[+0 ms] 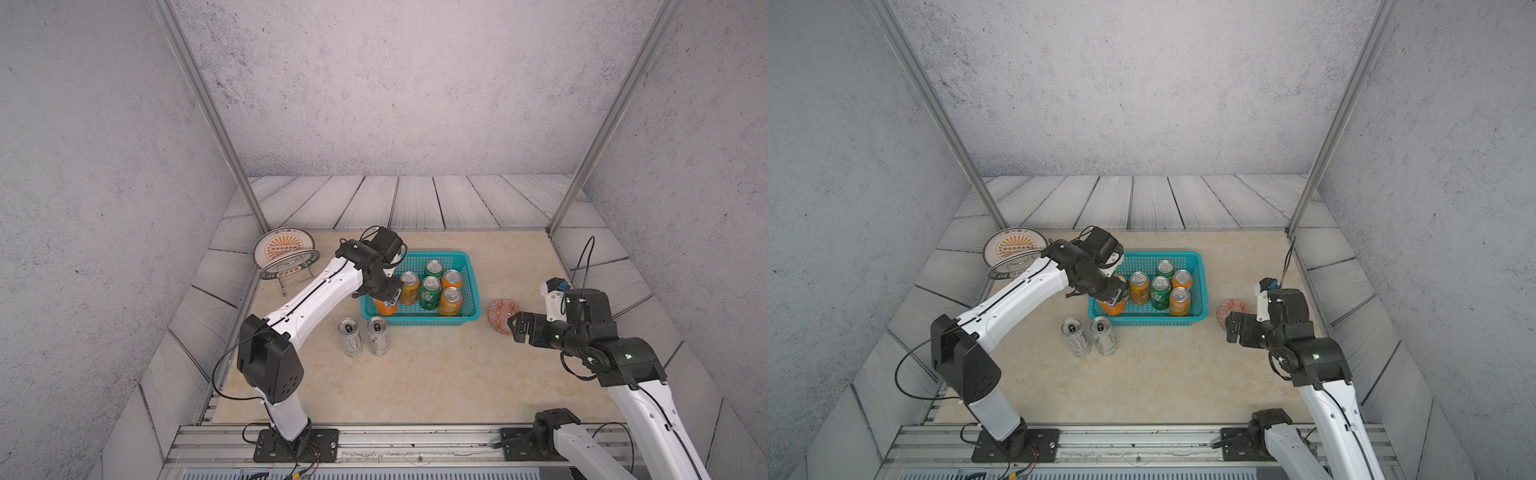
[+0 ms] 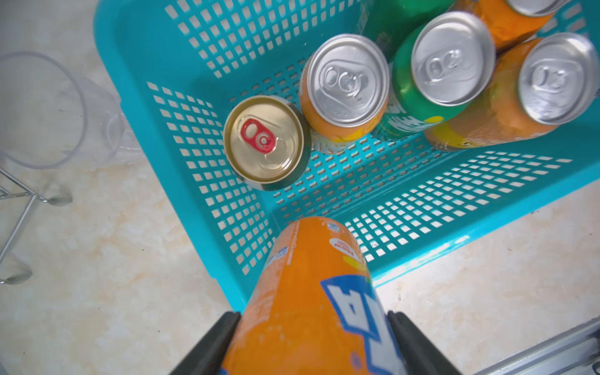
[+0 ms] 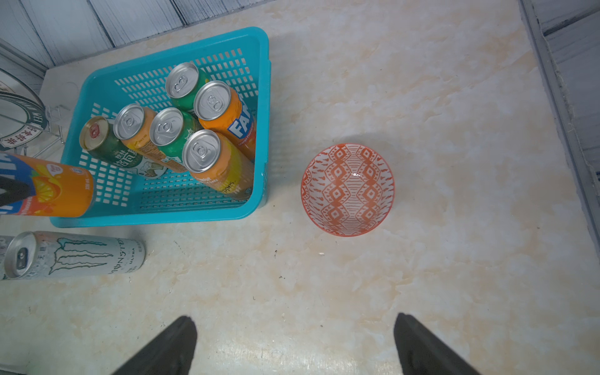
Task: Take out the drinks from the basket
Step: Pick up the drink from the basket.
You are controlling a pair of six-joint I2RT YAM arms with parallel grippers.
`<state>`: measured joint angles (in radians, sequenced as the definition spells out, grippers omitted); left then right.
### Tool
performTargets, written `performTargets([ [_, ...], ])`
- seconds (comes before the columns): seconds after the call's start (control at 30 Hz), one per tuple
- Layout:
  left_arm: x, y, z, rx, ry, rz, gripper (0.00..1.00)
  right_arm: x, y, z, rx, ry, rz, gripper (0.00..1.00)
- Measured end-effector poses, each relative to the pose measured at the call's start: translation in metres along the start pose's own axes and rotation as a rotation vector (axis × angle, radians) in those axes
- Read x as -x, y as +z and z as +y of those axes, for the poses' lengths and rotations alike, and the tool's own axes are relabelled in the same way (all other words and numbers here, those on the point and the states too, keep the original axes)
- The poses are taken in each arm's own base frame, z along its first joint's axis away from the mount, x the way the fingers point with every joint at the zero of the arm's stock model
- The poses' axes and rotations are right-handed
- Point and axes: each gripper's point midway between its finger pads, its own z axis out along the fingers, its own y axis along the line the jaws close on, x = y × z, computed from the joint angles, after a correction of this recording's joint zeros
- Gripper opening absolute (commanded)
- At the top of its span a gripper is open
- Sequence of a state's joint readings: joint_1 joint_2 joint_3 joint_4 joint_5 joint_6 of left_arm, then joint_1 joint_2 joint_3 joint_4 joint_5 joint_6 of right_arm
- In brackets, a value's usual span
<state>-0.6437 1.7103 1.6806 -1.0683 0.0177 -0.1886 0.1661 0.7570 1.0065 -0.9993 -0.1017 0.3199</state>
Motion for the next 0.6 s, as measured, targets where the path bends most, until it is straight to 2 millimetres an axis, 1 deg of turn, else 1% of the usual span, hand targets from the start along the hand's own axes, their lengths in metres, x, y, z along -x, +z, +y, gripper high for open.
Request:
performTargets([
  [0.37, 0.002, -0.051, -0.027, -0.053, 0.035, -0.115, 0.63, -0.001, -0.001, 0.0, 0.001, 0.001, -0.001, 0.99],
  [0.5, 0.003, -0.062, -0.04, -0.073, 0.054, -0.142, 0.62, -0.001, -0.002, 0.0, 0.001, 0.001, -0.003, 0.99],
  [0.6, 0.001, -0.065, -0.054, -0.088, 0.083, -0.145, 0.62, -0.001, -0.003, 0.0, 0.001, 0.001, -0.004, 0.99],
])
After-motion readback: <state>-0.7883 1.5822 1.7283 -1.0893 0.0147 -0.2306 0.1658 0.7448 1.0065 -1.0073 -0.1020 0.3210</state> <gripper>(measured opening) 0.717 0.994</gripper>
